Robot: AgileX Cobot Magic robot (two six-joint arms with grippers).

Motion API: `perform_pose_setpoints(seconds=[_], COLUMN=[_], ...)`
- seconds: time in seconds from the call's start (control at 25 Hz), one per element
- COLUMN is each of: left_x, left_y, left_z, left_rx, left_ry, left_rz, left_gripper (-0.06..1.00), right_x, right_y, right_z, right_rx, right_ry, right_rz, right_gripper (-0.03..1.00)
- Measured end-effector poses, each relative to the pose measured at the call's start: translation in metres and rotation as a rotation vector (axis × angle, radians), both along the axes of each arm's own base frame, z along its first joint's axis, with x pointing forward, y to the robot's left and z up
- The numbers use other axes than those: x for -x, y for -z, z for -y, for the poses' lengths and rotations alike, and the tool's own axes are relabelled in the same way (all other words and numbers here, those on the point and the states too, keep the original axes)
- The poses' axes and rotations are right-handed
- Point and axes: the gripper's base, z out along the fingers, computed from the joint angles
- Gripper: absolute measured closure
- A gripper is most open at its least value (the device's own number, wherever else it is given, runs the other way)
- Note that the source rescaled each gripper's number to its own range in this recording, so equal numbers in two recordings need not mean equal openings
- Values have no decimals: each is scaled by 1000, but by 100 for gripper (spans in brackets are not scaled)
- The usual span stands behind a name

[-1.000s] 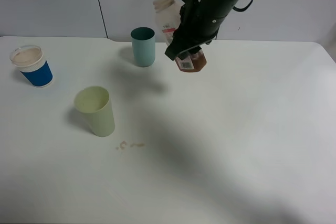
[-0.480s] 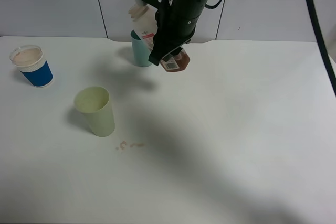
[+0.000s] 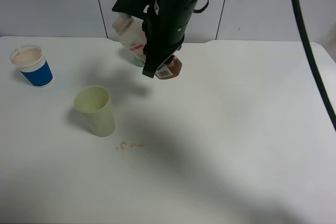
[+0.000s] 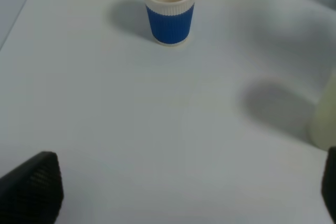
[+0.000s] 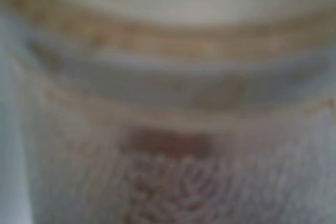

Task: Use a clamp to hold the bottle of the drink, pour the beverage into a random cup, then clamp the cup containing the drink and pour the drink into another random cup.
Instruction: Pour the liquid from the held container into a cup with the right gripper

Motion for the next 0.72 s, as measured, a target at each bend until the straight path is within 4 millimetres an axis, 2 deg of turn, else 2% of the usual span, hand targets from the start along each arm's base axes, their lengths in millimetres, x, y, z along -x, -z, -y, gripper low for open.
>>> perform_pose_setpoints(seconds=[0.36,0.72], left_x=[0,0], left_y=[0,0], left_z=[0,0], left_rx=[0,0], left_ry=[0,0], left_rz=[0,0], left_gripper=[-6,-6], right_x=[4,1], right_y=[17,18], right_z=[-7,-9], right_rx=[91,89], right_ry=[-51,-84], right_rz=[-11,24], right_gripper=[96,96])
